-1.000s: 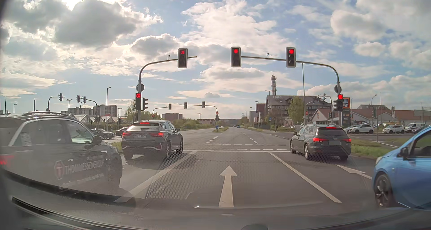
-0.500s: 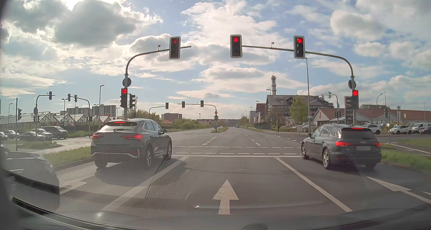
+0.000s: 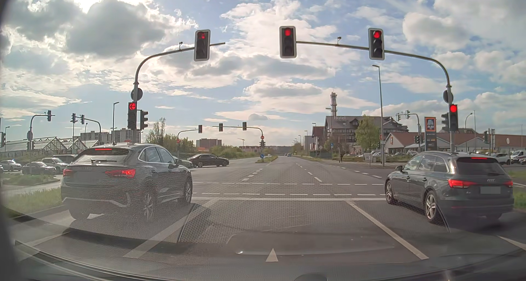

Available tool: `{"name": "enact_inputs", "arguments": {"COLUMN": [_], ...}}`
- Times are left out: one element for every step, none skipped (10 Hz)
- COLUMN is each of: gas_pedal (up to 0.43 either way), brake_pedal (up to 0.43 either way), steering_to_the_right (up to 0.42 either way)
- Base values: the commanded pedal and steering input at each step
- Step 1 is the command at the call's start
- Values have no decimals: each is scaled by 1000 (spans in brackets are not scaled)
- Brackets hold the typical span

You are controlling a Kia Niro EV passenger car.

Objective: Follow the waypoints while adhering to traffic rules and regulations

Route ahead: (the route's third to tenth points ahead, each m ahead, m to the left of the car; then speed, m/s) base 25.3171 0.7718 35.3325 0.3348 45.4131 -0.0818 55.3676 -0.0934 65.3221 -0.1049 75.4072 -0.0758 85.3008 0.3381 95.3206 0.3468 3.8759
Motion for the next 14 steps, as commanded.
{"name": "enact_inputs", "arguments": {"gas_pedal": [0,0,0,0,0,0,0,0,0,0,0,0,0,0], "brake_pedal": [213,213,207,213,207,213,207,207,207,207,207,207,201,207], "steering_to_the_right": [1,1,1,1,1,1,1,1,1,1,1,1,1,1]}}
